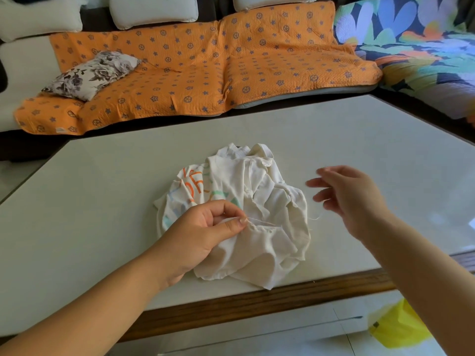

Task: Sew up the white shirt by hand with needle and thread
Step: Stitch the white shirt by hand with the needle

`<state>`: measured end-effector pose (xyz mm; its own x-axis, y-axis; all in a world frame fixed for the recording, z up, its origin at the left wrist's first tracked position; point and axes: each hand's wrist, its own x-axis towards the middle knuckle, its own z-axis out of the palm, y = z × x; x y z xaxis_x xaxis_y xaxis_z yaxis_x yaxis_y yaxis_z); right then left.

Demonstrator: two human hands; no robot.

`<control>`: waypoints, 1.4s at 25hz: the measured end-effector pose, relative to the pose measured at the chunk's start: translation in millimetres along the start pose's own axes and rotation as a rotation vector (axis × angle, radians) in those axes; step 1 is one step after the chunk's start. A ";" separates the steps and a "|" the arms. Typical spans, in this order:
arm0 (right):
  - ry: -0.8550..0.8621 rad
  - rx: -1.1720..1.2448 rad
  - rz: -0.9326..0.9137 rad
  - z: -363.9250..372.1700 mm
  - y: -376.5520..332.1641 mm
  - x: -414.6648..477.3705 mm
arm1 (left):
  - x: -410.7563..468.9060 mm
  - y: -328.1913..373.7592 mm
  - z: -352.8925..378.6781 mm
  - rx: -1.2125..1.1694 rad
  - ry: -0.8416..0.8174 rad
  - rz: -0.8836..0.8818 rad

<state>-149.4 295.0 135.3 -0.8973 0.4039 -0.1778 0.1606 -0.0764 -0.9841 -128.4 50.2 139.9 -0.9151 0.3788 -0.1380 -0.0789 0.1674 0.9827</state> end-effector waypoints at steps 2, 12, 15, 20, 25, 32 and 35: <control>-0.231 -0.131 -0.039 21.5 -9.2 -39.0 | -0.4 1.2 7.4 0.067 0.036 0.052; -0.391 -0.207 -0.057 42.1 -4.2 -102.0 | -1.8 -1.3 6.6 0.294 0.219 0.266; -0.361 -0.057 -0.101 47.9 6.1 -94.0 | -2.3 -2.1 8.9 0.324 0.207 0.262; -0.263 -0.131 -0.256 35.6 8.7 -73.3 | -1.0 0.4 -4.9 0.526 0.178 0.195; -0.321 -0.090 -0.290 34.5 9.1 -72.9 | -2.7 -0.2 -8.9 0.574 0.178 0.231; -0.356 -0.053 -0.311 34.4 9.7 -72.8 | -4.1 0.7 -9.6 0.500 0.171 0.181; -0.361 -0.043 -0.328 33.0 11.1 -72.3 | -5.3 2.7 -9.6 0.504 0.164 0.174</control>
<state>-96.3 234.9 137.4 -0.9875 0.0578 0.1468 -0.1445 0.0424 -0.9886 -127.6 39.9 144.4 -0.9505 0.2998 0.0815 0.2408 0.5452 0.8030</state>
